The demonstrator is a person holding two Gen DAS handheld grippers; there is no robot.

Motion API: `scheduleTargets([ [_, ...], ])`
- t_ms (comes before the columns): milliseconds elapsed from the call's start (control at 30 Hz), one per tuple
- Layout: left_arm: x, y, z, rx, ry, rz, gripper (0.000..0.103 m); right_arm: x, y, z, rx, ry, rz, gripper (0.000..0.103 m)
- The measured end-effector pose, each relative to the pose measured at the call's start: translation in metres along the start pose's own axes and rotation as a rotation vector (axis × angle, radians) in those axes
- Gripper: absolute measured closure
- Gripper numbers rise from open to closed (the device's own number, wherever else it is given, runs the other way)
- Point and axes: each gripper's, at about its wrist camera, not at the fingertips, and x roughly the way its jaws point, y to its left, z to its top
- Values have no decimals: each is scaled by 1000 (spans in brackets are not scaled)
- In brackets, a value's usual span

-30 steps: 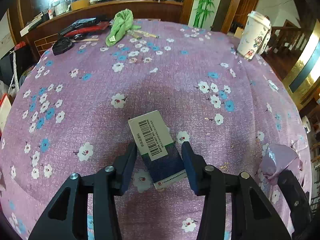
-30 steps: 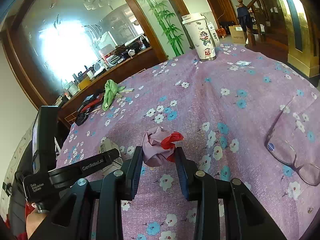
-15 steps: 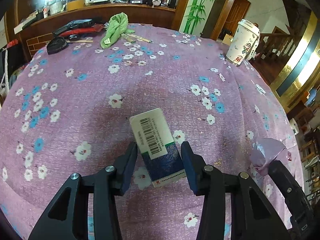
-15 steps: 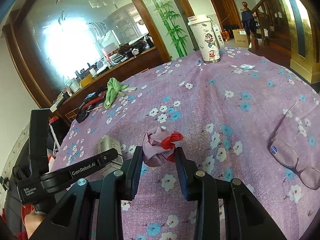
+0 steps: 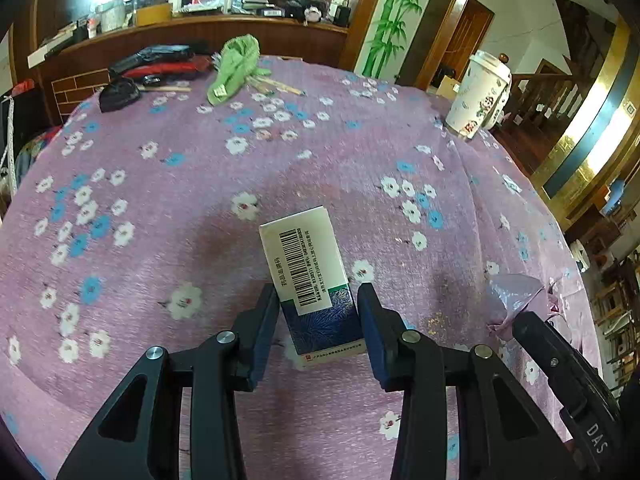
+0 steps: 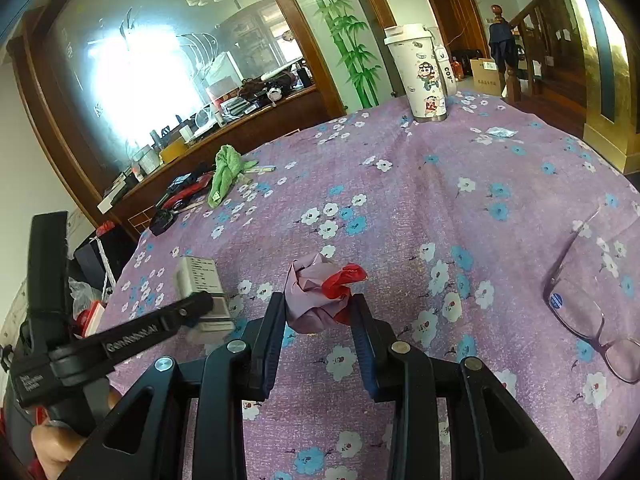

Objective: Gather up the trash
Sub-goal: 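Close the left gripper on the white-and-blue medicine box, then carry the medicine box and pink wrapper with both grippers over the red basket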

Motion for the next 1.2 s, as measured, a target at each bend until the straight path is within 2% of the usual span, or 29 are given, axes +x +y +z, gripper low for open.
scheduleTargets([
  [367,14,9,-2,-5,19,8,68,2,-1,0,-1,7,6,68],
  [500,24,12,-7,0,51,21,70,3,0,0,-8,12,9,68],
  [633,21,11,-10,3,38,26,70,5,1,-1,-17,15,10,68],
  [1033,-12,20,-2,-19,-149,143,70,10,9,-3,-52,28,9,68],
  [1200,-25,14,1,13,-213,193,70,4,14,-4,-63,14,21,68],
])
